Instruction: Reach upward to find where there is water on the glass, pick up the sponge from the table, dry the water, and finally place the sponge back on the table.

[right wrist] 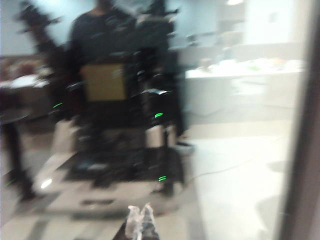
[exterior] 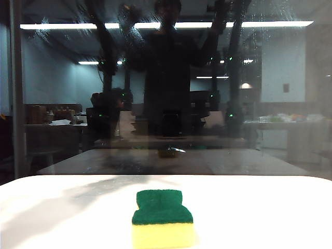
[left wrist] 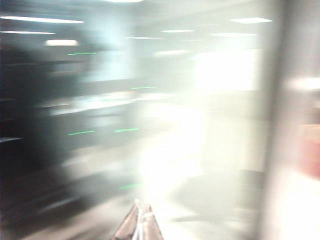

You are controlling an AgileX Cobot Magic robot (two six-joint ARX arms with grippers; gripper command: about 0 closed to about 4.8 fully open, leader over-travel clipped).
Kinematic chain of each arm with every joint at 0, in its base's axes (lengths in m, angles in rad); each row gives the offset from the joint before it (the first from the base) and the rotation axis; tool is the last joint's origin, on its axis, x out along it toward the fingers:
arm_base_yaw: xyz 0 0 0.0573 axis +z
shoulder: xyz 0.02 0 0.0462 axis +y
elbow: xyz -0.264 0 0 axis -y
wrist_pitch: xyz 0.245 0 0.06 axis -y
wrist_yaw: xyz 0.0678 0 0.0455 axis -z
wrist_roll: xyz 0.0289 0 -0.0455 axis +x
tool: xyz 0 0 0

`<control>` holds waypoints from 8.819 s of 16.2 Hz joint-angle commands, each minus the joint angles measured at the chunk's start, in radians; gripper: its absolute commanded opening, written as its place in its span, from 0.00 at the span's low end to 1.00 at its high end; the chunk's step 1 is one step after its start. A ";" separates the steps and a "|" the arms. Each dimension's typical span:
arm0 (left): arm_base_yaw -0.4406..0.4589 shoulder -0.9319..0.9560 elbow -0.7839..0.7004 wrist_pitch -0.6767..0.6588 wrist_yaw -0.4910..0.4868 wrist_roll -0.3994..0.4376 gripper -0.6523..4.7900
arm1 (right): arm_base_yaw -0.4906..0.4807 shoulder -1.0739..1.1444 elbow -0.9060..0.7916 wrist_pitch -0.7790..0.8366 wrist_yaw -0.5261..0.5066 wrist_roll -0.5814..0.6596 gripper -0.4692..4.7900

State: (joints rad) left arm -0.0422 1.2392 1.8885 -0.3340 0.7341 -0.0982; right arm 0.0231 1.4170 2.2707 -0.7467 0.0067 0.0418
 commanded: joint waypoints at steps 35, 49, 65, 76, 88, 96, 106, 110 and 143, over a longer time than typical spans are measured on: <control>0.001 -0.005 0.006 0.099 0.183 -0.119 0.11 | 0.280 -0.102 -1.030 -0.069 -0.473 0.149 0.63; 0.001 -0.005 0.005 0.097 0.183 -0.119 0.11 | 0.500 -0.007 -1.420 0.370 -0.397 0.330 0.97; 0.001 -0.005 0.005 0.096 0.185 -0.119 0.11 | 0.653 0.415 -1.418 0.676 -0.296 0.573 0.96; 0.001 -0.005 0.005 0.097 0.187 -0.119 0.11 | 0.678 0.435 -1.418 0.487 -0.297 0.586 0.64; 0.001 -0.005 0.005 0.096 0.186 -0.119 0.11 | 0.677 0.395 -1.418 0.508 -0.297 0.561 0.07; 0.001 -0.005 0.005 0.096 0.186 -0.119 0.11 | 0.637 0.104 -1.377 0.390 -0.176 0.507 0.07; 0.001 -0.005 0.005 0.097 0.186 -0.119 0.11 | 0.608 -0.245 -0.984 0.137 0.068 0.303 0.07; 0.001 -0.005 0.005 0.097 0.186 -0.119 0.11 | 0.608 -0.275 -0.776 0.084 0.124 0.214 0.07; 0.001 -0.005 0.005 0.085 0.183 -0.118 0.11 | 0.126 0.467 0.215 0.427 -0.256 -0.004 0.07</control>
State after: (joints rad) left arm -0.0422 1.2392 1.8885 -0.2512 0.9157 -0.2180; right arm 0.1478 1.8797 2.4832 -0.3481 -0.2550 0.0319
